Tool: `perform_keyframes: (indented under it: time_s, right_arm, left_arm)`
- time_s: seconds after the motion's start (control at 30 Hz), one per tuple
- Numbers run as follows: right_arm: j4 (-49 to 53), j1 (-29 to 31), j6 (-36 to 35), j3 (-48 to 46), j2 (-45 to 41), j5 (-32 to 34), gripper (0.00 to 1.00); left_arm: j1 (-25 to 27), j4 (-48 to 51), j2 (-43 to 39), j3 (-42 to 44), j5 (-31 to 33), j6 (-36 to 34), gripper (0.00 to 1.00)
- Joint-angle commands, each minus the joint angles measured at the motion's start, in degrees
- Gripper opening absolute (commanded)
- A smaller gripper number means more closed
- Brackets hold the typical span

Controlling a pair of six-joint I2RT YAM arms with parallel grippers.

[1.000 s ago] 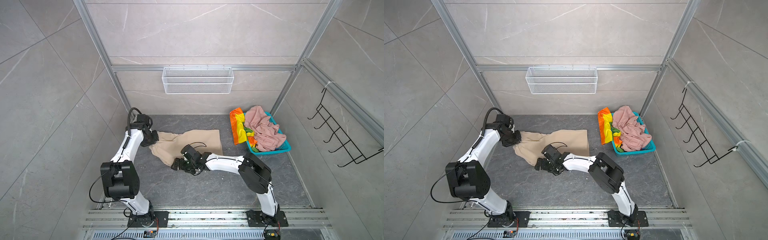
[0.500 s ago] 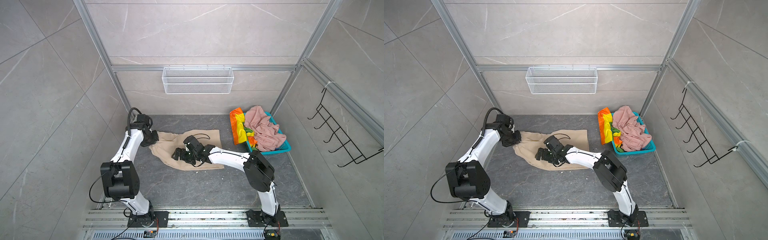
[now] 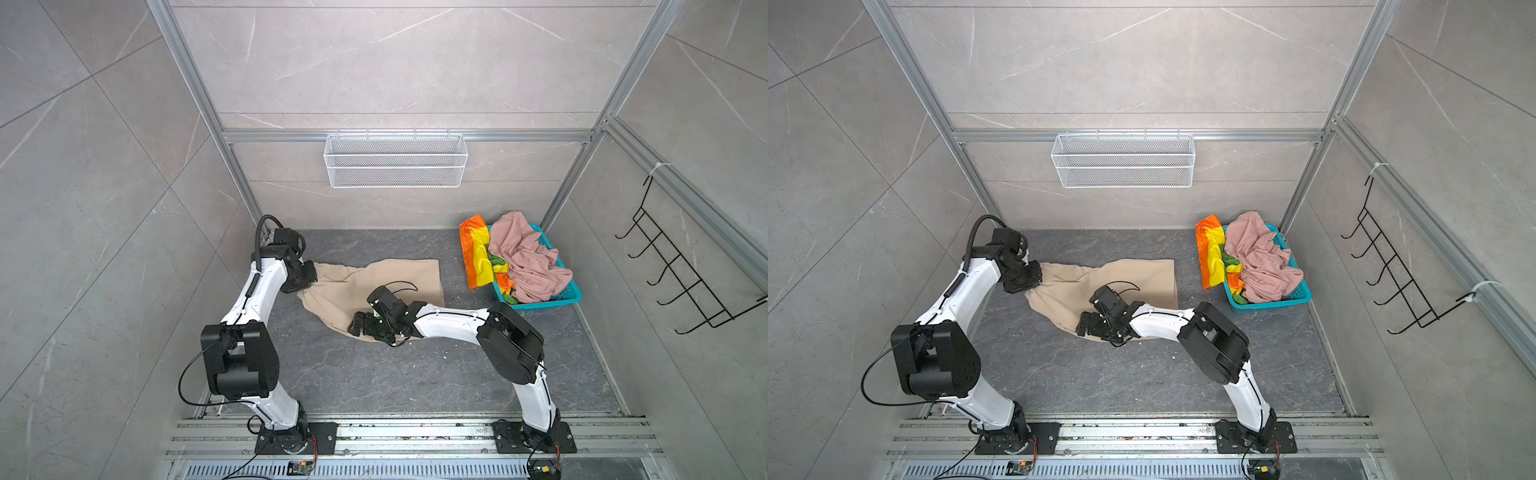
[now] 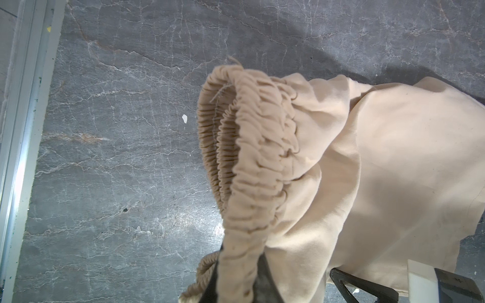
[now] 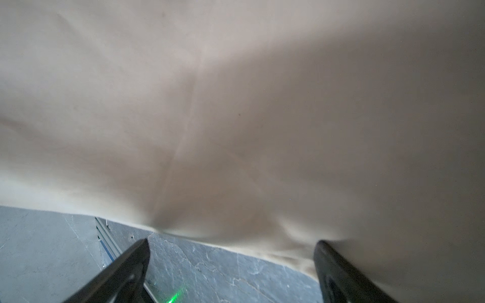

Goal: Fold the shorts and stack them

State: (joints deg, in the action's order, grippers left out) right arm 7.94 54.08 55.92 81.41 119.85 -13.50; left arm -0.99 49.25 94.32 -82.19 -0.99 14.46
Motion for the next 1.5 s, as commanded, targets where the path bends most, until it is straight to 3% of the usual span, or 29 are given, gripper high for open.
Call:
perform_keyframes:
  time_s: [0.0,0.17,0.27,0.4,0.53,0.83,1.13,1.3,1.47]
  right_arm:
    - [2.69,0.04,-0.72,0.87,-3.17,-0.40,0.99]
    - [11.49,-5.22,-7.95,-0.43,-13.93,2.37,0.99]
    - [18.66,-11.54,-12.97,-2.66,-16.66,1.79,0.99]
    - [19.82,-17.05,-16.56,-8.34,-19.16,3.16,0.99]
    - [19.52,-18.84,-18.37,-9.95,-17.39,2.94,0.99]
    - [16.07,-18.84,-17.71,-10.46,-12.20,1.84,0.99]
    - [12.09,-18.82,-15.44,-11.66,-9.67,-0.57,0.99]
    - [9.37,-18.76,-13.94,-13.16,-8.88,-2.21,1.00]
    - [7.62,-18.75,-13.20,-15.30,-9.59,-3.01,1.00]
  left_arm:
    - [-0.05,1.05,-2.14,-3.56,3.29,-1.39,0.00]
    - [-0.11,4.16,-1.15,-7.26,8.52,-2.82,0.00]
    - [-0.02,5.25,-0.47,-9.28,10.22,-4.10,0.00]
    - [1.14,6.04,0.09,-11.32,11.47,-5.07,0.00]
    - [7.22,10.33,3.21,-16.82,21.78,-7.37,0.00]
    - [19.54,20.42,11.65,-29.36,31.12,-5.72,0.00]
    - [31.04,31.42,25.08,-47.38,29.33,1.02,0.02]
    - [34.11,31.58,30.62,-52.75,23.21,3.30,0.06]
    - [34.82,28.20,33.11,-52.02,14.67,5.75,0.12]
